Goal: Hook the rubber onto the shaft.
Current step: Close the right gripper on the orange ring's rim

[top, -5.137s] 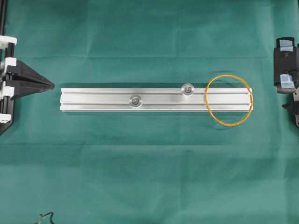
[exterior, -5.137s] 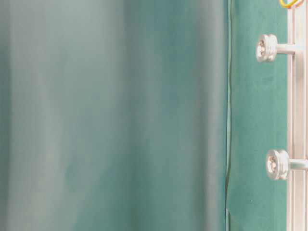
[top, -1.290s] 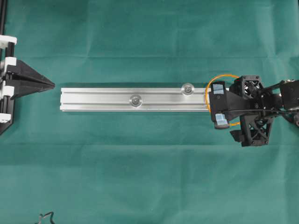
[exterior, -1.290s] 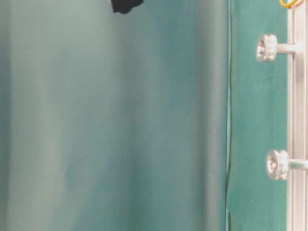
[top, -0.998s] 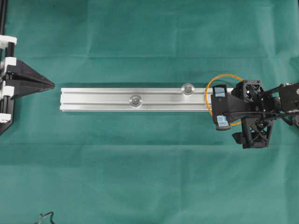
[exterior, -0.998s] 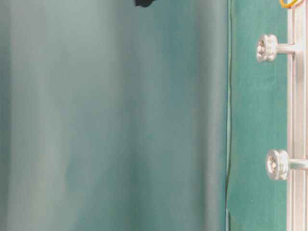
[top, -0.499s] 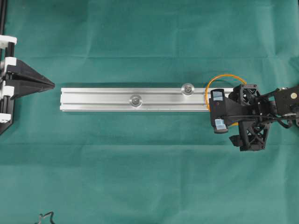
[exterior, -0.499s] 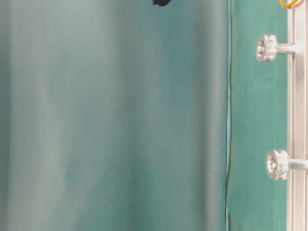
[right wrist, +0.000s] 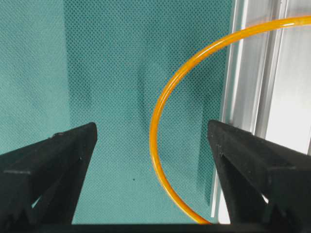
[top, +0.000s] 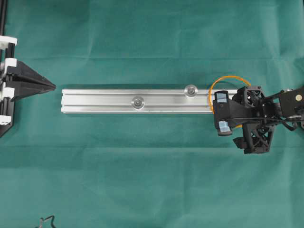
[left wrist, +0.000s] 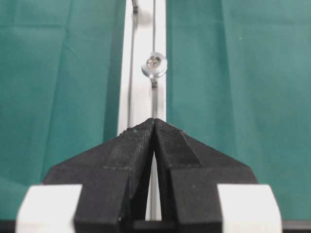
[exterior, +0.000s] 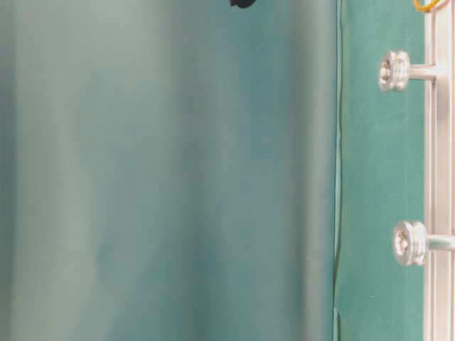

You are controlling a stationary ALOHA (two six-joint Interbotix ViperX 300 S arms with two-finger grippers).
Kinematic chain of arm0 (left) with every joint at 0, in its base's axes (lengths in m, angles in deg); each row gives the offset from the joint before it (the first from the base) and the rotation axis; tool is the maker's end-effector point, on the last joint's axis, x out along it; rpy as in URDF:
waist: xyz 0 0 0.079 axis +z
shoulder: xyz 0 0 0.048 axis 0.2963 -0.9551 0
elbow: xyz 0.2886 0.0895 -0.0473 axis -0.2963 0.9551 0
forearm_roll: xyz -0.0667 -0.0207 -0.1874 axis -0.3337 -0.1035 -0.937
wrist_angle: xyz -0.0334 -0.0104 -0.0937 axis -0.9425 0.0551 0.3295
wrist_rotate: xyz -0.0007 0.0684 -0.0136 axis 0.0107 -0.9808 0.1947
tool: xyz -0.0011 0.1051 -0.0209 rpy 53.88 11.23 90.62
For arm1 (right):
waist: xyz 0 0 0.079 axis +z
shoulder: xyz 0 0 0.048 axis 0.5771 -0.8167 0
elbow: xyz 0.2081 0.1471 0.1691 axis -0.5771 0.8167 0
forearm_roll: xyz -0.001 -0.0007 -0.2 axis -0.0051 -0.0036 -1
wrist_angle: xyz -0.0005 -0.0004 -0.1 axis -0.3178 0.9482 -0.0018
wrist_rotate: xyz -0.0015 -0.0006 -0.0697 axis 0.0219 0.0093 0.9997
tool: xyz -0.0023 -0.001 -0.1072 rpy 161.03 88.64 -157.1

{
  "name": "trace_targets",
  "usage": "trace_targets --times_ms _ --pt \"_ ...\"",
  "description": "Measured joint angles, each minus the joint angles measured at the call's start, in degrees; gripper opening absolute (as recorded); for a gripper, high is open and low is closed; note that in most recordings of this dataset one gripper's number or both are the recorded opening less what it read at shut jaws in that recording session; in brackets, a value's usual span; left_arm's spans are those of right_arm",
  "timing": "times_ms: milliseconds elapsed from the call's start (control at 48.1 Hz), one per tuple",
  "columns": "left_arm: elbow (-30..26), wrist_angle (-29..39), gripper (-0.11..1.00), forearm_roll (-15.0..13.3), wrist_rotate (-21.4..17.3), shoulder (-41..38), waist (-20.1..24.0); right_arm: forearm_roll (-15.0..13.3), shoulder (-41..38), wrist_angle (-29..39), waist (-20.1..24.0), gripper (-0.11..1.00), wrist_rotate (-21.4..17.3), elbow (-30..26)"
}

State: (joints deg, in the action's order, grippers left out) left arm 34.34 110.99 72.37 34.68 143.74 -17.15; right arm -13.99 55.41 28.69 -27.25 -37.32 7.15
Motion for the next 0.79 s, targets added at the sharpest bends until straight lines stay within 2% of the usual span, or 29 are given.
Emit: trace_targets --times_ms 208,333,416,562,645,707,790 --pt "-0.1 0.0 0.0 0.0 0.0 0.0 0.0 0.0 -0.3 0.0 0.0 0.9 0.0 0.0" --pt "0.0 0.0 0.0 0.0 0.0 0.0 0.0 0.2 -0.3 0.0 0.0 0.85 0.0 0.0" --pt "-0.1 0.0 0.0 0.0 0.0 0.0 0.0 0.0 -0.3 0.1 0.0 0.71 0.1 0.1" --pt "-0.1 0.0 0.0 0.0 0.0 0.0 0.0 0.0 -0.3 -0.3 0.0 0.32 0.0 0.0" --pt "-0.1 0.0 0.0 0.0 0.0 0.0 0.0 0.0 -0.3 -0.4 0.0 0.14 0.1 0.0" --pt "0.0 0.0 0.0 0.0 0.1 0.0 0.0 0.0 -0.3 -0.4 0.0 0.07 0.1 0.0" --pt "-0.1 0.0 0.0 0.0 0.0 0.0 0.1 0.0 -0.3 -0.4 0.0 0.07 0.1 0.1"
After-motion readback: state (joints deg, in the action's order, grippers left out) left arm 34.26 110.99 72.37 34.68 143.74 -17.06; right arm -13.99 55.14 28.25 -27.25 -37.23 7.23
